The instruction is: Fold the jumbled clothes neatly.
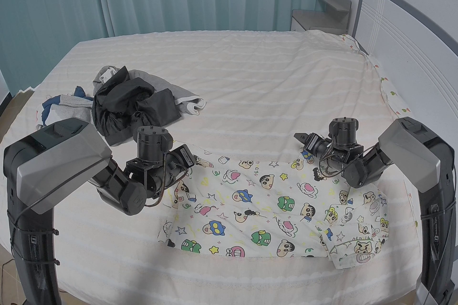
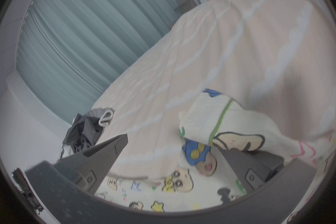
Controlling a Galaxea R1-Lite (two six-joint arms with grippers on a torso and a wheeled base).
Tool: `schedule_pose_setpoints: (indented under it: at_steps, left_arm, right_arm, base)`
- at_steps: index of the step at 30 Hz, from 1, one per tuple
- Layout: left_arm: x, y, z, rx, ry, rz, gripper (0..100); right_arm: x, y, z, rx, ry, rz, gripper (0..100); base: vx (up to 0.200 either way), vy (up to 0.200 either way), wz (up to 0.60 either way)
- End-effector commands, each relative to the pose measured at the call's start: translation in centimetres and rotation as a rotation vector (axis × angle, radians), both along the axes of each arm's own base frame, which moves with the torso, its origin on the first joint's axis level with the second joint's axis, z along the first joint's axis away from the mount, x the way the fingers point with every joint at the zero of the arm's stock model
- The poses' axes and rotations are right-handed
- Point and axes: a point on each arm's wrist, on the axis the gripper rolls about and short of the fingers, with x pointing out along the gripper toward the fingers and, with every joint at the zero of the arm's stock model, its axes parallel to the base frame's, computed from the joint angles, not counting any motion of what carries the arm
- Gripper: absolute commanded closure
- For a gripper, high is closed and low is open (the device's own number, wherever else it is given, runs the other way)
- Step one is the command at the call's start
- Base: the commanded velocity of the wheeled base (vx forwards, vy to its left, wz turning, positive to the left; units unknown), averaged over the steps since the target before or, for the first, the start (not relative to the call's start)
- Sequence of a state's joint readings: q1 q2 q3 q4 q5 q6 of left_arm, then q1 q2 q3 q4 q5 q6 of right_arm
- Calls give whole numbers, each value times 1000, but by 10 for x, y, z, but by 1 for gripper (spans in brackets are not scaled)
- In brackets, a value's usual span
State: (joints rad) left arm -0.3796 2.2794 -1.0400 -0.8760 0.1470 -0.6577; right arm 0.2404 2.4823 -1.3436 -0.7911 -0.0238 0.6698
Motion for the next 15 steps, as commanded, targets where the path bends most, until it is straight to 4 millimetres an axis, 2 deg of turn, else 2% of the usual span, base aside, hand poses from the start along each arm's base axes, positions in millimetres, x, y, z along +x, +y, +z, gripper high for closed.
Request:
schedule_pose_setpoints:
  at_steps: [1, 10, 14, 15]
  left_arm:
    - [0, 0, -1, 1, 3, 1, 100]
    - [1, 4, -2, 3, 7, 10, 100]
    - [2, 7, -2, 6, 9, 20, 100]
    - [3, 10, -3, 7, 11, 26, 100]
  right_arm:
    - [13, -8, 11, -18, -73, -51, 0]
    - [29, -43, 27, -111, -237, -106, 0]
    - [23, -54, 44, -107, -252, -123, 0]
    - [12, -63, 49, -109, -232, -124, 0]
  base:
    - [0, 0, 0]
    - [0, 0, 0]
    - [0, 0, 0]
    - [0, 0, 0]
